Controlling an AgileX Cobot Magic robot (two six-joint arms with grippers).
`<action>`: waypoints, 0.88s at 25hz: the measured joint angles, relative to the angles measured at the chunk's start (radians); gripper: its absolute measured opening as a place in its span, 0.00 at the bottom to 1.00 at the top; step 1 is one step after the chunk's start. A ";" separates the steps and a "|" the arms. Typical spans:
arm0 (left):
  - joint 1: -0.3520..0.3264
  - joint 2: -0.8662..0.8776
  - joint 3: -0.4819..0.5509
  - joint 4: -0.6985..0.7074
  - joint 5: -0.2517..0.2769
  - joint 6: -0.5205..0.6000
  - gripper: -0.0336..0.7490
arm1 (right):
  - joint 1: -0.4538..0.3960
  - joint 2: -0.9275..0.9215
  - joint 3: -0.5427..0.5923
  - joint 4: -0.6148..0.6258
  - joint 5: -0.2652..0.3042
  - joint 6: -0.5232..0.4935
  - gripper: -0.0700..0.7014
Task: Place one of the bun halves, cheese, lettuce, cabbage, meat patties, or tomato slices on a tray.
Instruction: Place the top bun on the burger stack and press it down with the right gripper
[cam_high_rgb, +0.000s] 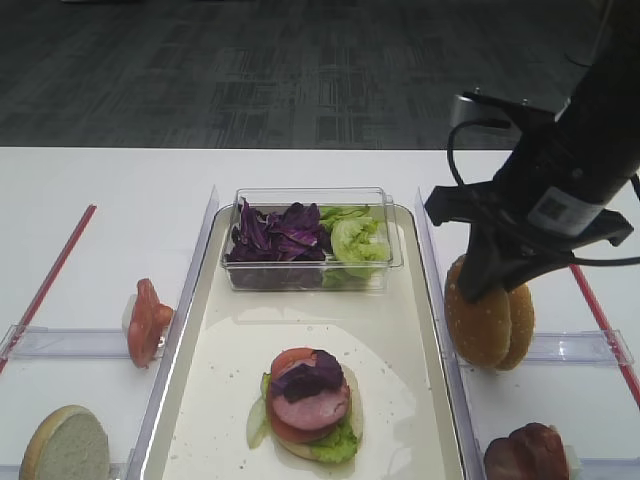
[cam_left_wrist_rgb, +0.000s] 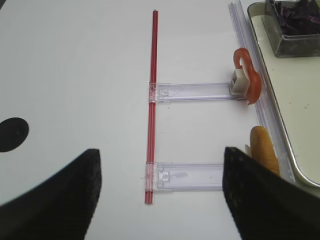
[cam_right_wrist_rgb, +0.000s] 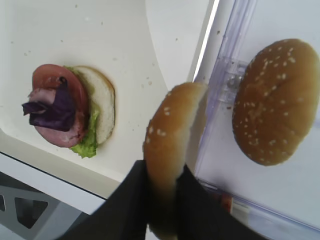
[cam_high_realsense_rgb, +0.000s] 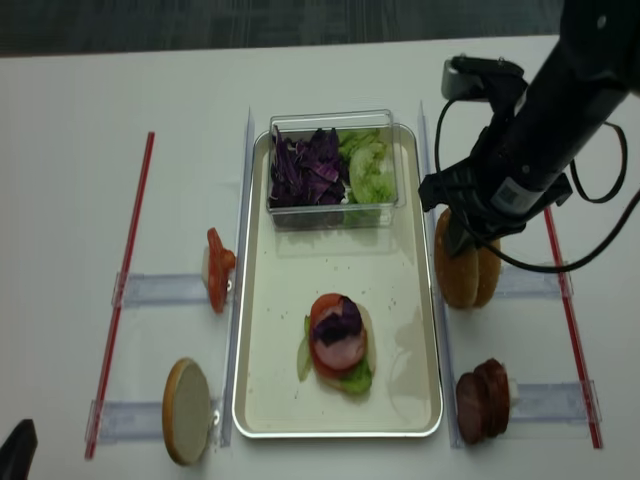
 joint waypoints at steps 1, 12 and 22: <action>0.000 0.000 0.000 0.000 0.000 0.000 0.65 | 0.000 -0.013 0.025 0.008 -0.013 -0.009 0.30; 0.000 0.000 0.000 0.000 0.000 0.000 0.65 | 0.000 -0.121 0.237 0.164 -0.122 -0.127 0.30; 0.000 0.000 0.000 0.000 0.000 0.000 0.65 | 0.000 -0.129 0.416 0.489 -0.229 -0.424 0.30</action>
